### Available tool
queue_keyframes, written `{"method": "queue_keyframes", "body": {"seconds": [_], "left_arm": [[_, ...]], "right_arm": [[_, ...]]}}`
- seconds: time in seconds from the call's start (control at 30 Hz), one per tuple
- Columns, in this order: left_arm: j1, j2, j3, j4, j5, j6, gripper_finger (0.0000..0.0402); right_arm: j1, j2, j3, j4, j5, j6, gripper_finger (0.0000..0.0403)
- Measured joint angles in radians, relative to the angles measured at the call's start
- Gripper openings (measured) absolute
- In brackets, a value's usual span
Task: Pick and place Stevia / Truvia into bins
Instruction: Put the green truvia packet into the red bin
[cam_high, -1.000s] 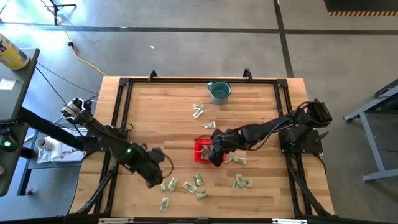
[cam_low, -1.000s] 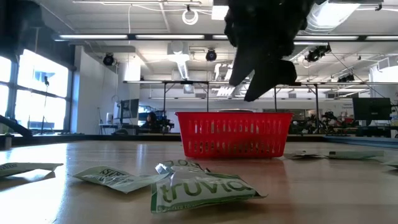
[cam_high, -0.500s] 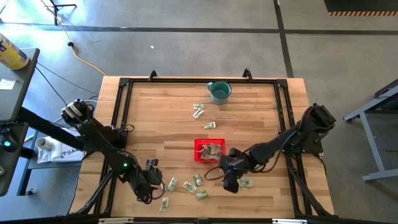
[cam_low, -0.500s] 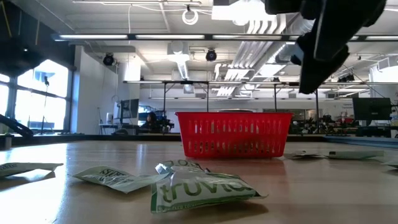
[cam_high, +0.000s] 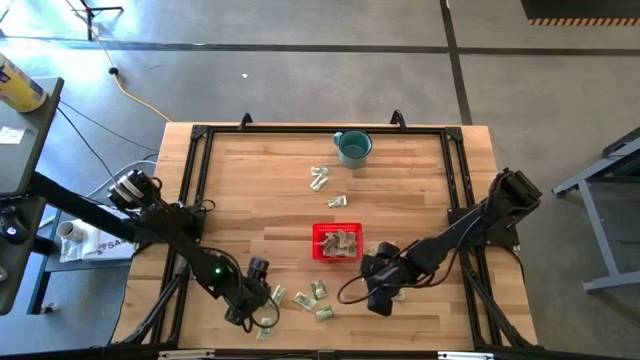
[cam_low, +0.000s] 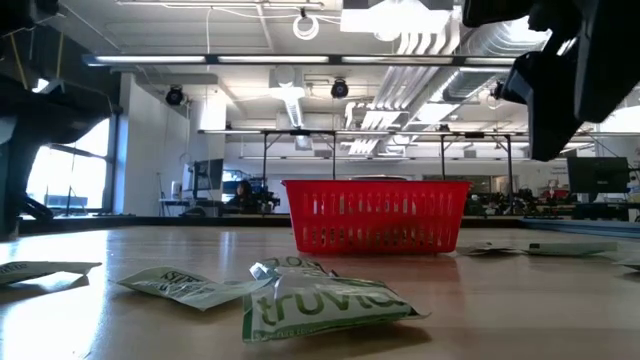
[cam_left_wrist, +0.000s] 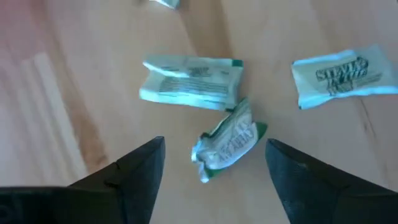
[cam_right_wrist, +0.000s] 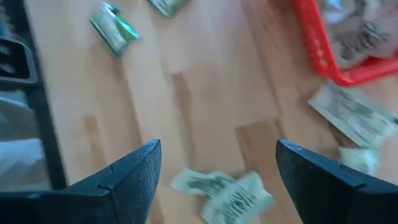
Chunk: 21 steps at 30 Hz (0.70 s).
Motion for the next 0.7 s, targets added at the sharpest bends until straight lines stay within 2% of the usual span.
{"method": "queue_keyframes", "body": {"seconds": [0.13, 0.3, 0.47, 0.67, 0.7], "left_arm": [[0.004, 0.015, -0.001, 0.021, 0.023, 0.066, 0.0315], [0.025, 0.050, -0.001, 0.047, 0.042, 0.102, 0.0272], [0.051, 0.067, 0.000, 0.049, 0.057, 0.112, 0.0186], [0.108, 0.054, 0.000, 0.013, 0.076, 0.154, 0.0040], [0.121, 0.050, 0.001, -0.004, 0.077, 0.152, 0.0026]], "right_arm": [[-0.004, 0.000, 0.000, -0.029, 0.004, -0.002, 0.0305], [-0.017, 0.000, -0.001, -0.052, 0.009, -0.003, 0.0305], [-0.018, 0.000, -0.001, -0.071, 0.002, -0.003, 0.0305], [-0.017, 0.000, -0.001, -0.130, 0.001, 0.054, 0.0305], [-0.014, 0.000, -0.001, -0.142, 0.004, 0.066, 0.0305]]}}
